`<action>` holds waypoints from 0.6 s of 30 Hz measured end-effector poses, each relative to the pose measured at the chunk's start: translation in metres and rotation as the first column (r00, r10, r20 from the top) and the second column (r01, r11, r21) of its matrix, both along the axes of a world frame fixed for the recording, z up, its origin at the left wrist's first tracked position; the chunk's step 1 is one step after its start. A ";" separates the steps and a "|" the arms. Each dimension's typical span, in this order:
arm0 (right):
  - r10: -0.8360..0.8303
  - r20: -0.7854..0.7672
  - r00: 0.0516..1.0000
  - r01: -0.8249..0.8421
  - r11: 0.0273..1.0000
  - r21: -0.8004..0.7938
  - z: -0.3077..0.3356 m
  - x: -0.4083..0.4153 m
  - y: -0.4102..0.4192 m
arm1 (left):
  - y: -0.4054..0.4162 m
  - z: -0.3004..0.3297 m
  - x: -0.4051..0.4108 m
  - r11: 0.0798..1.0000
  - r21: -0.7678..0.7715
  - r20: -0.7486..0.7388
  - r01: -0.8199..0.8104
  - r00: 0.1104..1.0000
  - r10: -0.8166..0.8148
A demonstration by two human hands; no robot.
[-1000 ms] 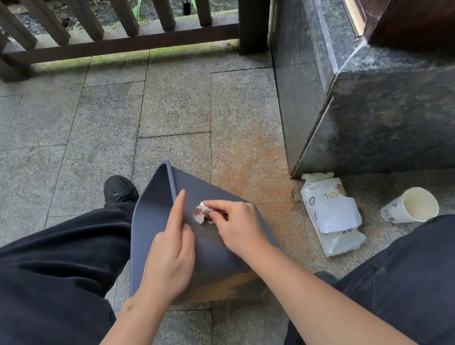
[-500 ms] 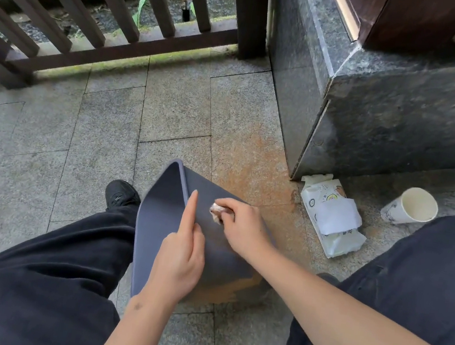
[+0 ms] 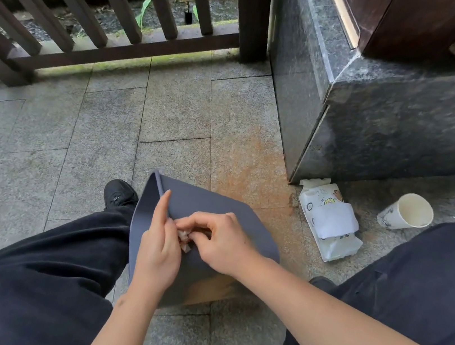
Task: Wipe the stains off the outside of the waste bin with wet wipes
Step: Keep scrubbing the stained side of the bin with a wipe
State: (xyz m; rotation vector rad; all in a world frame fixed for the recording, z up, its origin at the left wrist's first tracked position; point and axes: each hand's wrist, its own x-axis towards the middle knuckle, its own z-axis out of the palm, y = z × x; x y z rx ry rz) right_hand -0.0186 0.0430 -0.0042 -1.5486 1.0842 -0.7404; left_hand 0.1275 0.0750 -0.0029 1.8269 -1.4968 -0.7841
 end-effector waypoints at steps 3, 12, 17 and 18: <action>-0.074 -0.110 0.991 0.075 0.997 0.004 -0.018 -0.006 -0.004 | 0.000 0.001 0.002 0.999 0.043 0.015 -0.007 1.000 0.006; -0.257 -0.558 0.789 0.451 0.859 0.243 -0.085 -0.065 -0.016 | 0.001 0.005 -0.007 0.999 0.036 0.006 0.032 0.999 -0.032; -0.310 -0.469 0.827 0.450 0.865 0.223 -0.076 -0.041 -0.018 | 0.002 0.006 -0.008 0.998 -0.009 0.006 0.057 0.998 -0.057; -0.314 -0.410 0.856 0.422 0.883 0.206 -0.068 -0.032 -0.021 | 0.001 0.007 -0.009 0.998 -0.011 0.010 0.066 0.998 -0.066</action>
